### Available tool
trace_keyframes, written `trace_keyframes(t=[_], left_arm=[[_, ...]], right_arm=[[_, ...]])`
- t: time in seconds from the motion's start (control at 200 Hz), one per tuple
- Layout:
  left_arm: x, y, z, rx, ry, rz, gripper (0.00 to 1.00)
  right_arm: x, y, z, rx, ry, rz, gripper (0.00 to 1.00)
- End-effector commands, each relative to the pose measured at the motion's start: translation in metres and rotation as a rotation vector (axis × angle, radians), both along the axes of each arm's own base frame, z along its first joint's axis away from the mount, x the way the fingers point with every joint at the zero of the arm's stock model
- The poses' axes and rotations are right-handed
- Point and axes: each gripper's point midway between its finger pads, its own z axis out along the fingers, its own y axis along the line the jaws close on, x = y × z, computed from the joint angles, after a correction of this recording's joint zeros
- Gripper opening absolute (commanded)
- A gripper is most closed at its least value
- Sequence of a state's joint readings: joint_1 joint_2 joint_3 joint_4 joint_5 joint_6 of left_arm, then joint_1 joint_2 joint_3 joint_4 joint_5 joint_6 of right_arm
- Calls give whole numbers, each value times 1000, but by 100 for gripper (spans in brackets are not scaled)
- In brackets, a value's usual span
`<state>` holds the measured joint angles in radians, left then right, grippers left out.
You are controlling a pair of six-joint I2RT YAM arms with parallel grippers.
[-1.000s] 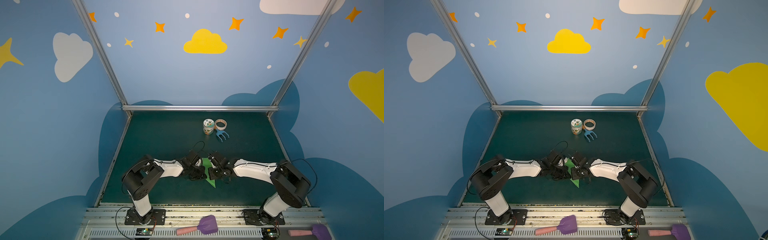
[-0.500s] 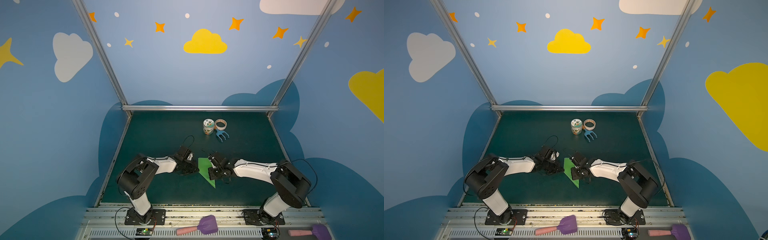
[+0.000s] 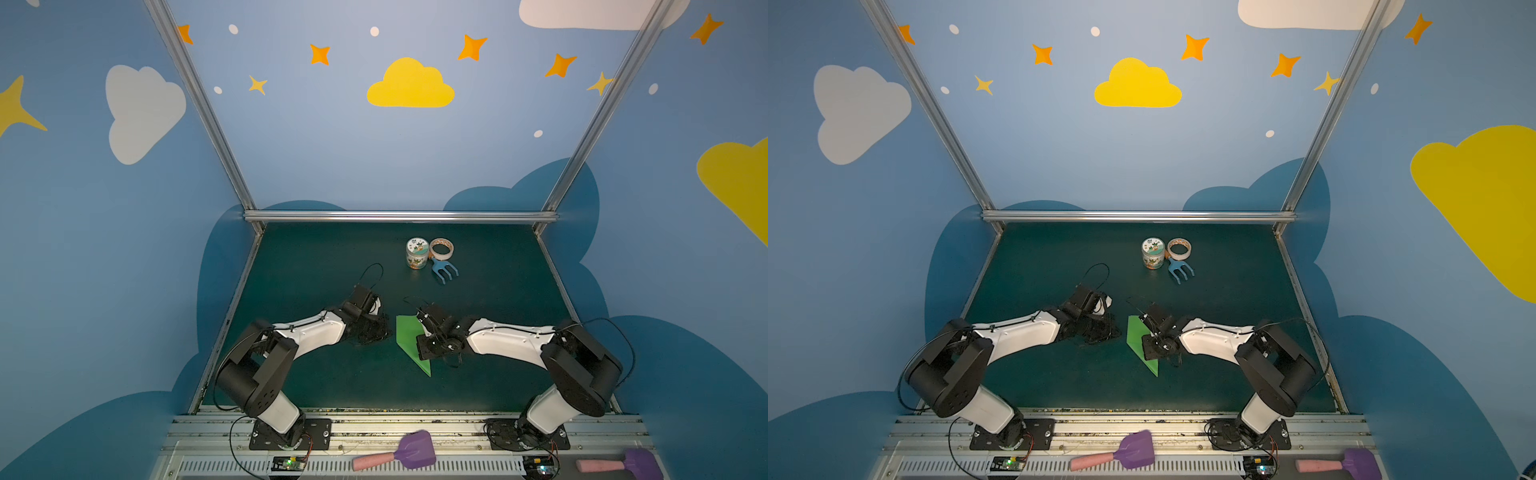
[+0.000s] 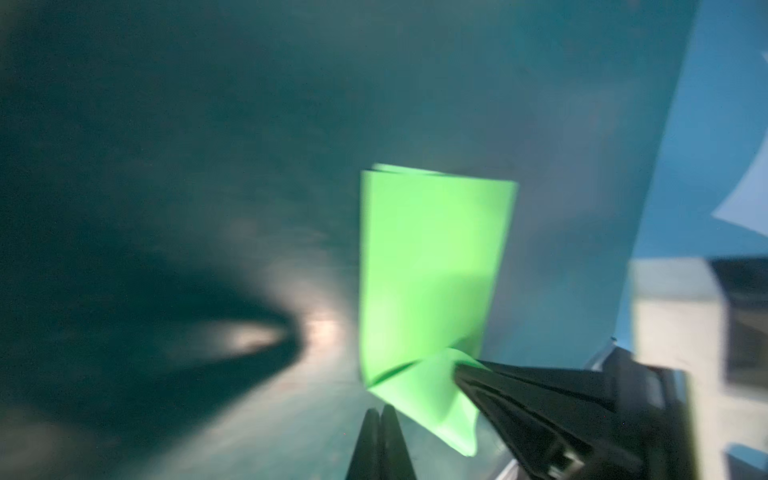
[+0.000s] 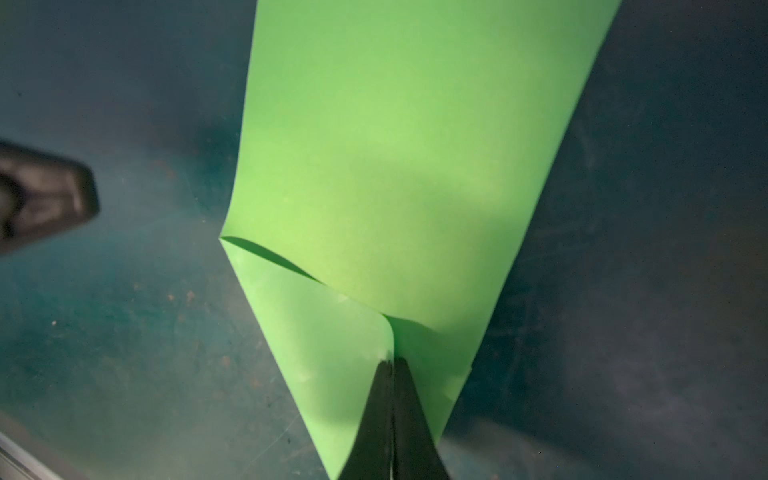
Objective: Fold a paper plane with a square sheet of paper (fold left side to right side)
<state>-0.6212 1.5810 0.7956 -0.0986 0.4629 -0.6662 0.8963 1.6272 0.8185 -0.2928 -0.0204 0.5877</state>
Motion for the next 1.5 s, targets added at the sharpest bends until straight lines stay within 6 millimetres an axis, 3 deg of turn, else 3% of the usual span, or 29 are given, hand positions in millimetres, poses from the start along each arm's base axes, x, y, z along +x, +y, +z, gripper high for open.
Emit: trace_keyframes(t=[0.0, 0.125, 0.275, 0.686, 0.926, 1.056, 1.221, 1.346, 1.492], left_arm=[[-8, -21, 5, -20, -4, -50, 3], [-16, -39, -4, -25, 13, -84, 3], [-23, -46, -19, -7, 34, -107, 3], [-40, -25, -61, 74, 93, -74, 3], [-43, -16, -68, 99, 94, -41, 4], [-42, -16, -67, 110, 90, -44, 3], [-43, -16, -69, 114, 93, -48, 3], [-44, -16, -69, 116, 95, -50, 3], [-43, -16, -68, 118, 90, -49, 3]], right_arm=[[-29, -37, -46, -158, 118, -6, 0], [-29, -37, -46, -156, 119, -7, 0], [-29, -37, -47, -156, 119, -8, 0], [-28, -33, -45, -142, 120, -3, 0], [-19, -20, -17, -79, 98, 0, 0], [-10, -17, 21, -8, 54, -24, 25], [-15, -18, 53, 63, 29, -45, 38], [-26, -5, 59, 114, 53, -19, 36], [-32, 13, 55, 109, 61, 15, 19]])
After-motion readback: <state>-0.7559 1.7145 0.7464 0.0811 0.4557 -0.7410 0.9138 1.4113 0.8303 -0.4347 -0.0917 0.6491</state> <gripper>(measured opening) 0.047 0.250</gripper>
